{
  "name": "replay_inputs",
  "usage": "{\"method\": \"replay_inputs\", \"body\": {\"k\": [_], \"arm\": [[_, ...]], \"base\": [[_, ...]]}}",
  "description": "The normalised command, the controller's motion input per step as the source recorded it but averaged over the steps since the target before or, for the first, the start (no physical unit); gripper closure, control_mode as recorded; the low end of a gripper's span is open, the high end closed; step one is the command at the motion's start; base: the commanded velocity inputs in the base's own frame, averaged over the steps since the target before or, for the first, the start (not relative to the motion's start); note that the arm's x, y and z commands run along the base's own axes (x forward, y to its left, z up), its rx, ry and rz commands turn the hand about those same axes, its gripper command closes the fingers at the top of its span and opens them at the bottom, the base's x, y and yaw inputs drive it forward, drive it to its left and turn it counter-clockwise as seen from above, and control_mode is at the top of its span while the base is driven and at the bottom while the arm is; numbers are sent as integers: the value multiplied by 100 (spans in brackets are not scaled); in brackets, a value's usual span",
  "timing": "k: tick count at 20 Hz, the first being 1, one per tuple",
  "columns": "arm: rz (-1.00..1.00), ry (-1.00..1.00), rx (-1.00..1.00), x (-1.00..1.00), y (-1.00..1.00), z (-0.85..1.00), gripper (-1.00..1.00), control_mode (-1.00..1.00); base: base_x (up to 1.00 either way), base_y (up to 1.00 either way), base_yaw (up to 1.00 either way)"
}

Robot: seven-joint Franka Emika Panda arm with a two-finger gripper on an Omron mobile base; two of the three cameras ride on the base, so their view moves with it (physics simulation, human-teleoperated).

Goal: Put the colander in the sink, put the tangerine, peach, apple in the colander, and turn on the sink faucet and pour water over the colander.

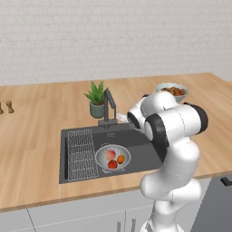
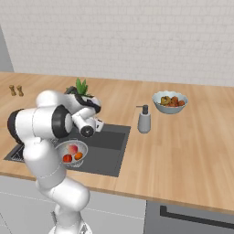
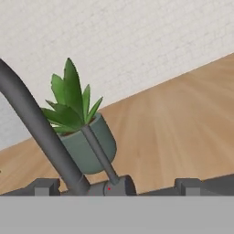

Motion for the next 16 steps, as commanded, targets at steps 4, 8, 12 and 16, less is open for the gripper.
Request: {"method": "replay_inputs", "body": {"k": [4, 8, 12, 16], "arm": [[0, -2, 0, 32, 0, 0, -100, -100], [0, 0, 0, 27, 0, 0, -100, -100], [0, 0, 0, 28, 0, 0, -100, -100], [0, 0, 0, 31, 0, 0, -100, -100]], "base": [[0, 0, 0], [0, 0, 0], [0, 0, 0], [0, 0, 0]]}}
